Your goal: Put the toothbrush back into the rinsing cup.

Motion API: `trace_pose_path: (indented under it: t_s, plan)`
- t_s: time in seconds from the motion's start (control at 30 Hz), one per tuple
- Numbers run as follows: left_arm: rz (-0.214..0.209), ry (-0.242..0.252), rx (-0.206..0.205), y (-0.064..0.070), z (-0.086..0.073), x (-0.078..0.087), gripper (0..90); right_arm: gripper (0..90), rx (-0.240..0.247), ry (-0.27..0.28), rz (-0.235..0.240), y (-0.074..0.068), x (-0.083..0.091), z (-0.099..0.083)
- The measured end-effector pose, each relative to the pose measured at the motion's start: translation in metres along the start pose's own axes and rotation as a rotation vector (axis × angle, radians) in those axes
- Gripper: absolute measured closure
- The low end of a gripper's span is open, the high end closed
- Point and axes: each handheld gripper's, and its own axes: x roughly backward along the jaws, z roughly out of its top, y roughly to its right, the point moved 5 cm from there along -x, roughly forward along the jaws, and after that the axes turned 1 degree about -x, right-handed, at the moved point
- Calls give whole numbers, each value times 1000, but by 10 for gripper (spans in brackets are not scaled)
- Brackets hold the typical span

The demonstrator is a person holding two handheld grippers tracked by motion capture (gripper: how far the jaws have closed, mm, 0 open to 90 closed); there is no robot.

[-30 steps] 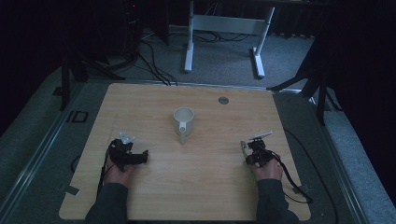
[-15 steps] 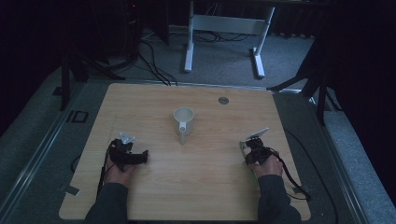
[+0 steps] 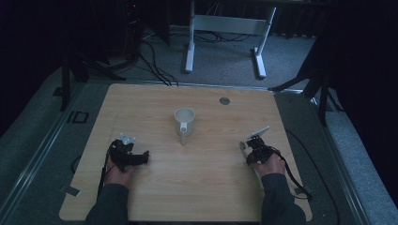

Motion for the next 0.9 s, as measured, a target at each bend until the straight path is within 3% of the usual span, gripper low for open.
trace_pose_path:
  t_s: [0.2, 0.37, 0.63, 0.9]
  plan:
    - [0, 0, 0, 0, 0, 0, 34, 809, 2, 75, 27, 2, 1, -4]
    - [0, 0, 0, 0, 0, 0, 34, 809, -1, 181, 73, 0, 9, -4]
    - [0, 0, 0, 0, 0, 0, 34, 809, 52, 381, 143, -8, 26, 0]
    - [0, 0, 0, 0, 0, 0, 34, 809, 81, 493, 190, -14, 37, 3]
